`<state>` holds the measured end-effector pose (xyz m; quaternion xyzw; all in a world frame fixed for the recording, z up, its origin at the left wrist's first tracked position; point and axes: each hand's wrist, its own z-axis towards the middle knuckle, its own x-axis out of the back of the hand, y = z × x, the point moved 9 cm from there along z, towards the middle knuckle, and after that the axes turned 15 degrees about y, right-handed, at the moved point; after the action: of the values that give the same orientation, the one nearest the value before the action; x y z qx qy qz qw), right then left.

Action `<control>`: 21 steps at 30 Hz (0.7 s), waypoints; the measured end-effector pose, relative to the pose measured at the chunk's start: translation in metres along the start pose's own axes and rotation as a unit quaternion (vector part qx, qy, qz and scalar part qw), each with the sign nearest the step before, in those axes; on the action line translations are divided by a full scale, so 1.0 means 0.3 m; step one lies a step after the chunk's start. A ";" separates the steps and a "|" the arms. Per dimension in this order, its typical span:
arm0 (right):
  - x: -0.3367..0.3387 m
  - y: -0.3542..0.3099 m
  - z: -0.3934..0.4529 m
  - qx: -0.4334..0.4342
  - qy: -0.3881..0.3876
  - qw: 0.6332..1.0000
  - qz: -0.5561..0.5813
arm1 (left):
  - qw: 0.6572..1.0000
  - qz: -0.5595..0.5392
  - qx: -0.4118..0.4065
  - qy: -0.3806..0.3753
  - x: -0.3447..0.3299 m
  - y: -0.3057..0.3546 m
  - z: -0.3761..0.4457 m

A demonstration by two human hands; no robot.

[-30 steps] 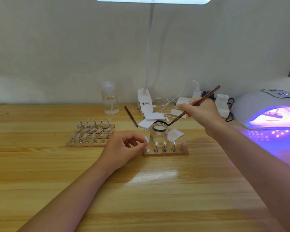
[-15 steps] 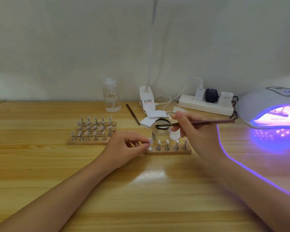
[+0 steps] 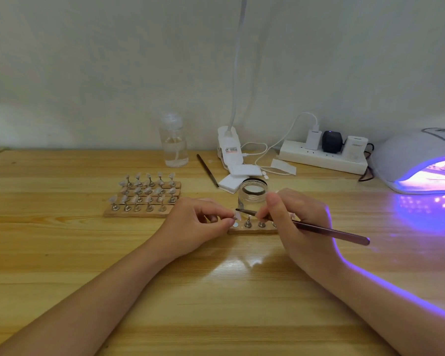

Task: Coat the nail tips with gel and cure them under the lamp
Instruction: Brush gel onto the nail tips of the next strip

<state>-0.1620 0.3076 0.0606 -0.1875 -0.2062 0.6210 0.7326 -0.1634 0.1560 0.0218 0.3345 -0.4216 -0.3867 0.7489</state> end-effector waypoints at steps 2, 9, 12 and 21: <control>-0.001 0.009 -0.004 -0.005 0.001 1.000 -0.006 | 1.000 -0.005 0.005 -0.003 -0.003 -0.003 -0.001; -0.008 0.016 -0.009 0.009 0.005 1.000 -0.022 | 1.000 -0.015 0.014 -0.010 -0.006 -0.007 0.000; -0.008 0.024 -0.012 0.006 0.004 0.999 -0.036 | 1.000 -0.013 0.015 -0.013 -0.008 -0.010 -0.001; -0.012 0.026 -0.014 0.010 -0.004 0.999 -0.041 | 1.000 -0.005 0.012 -0.010 -0.009 -0.010 0.004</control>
<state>-0.1667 0.3053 0.0526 -0.1692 -0.2104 0.5930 0.7585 -0.1661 0.1567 0.0188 0.3419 -0.4322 -0.3890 0.7382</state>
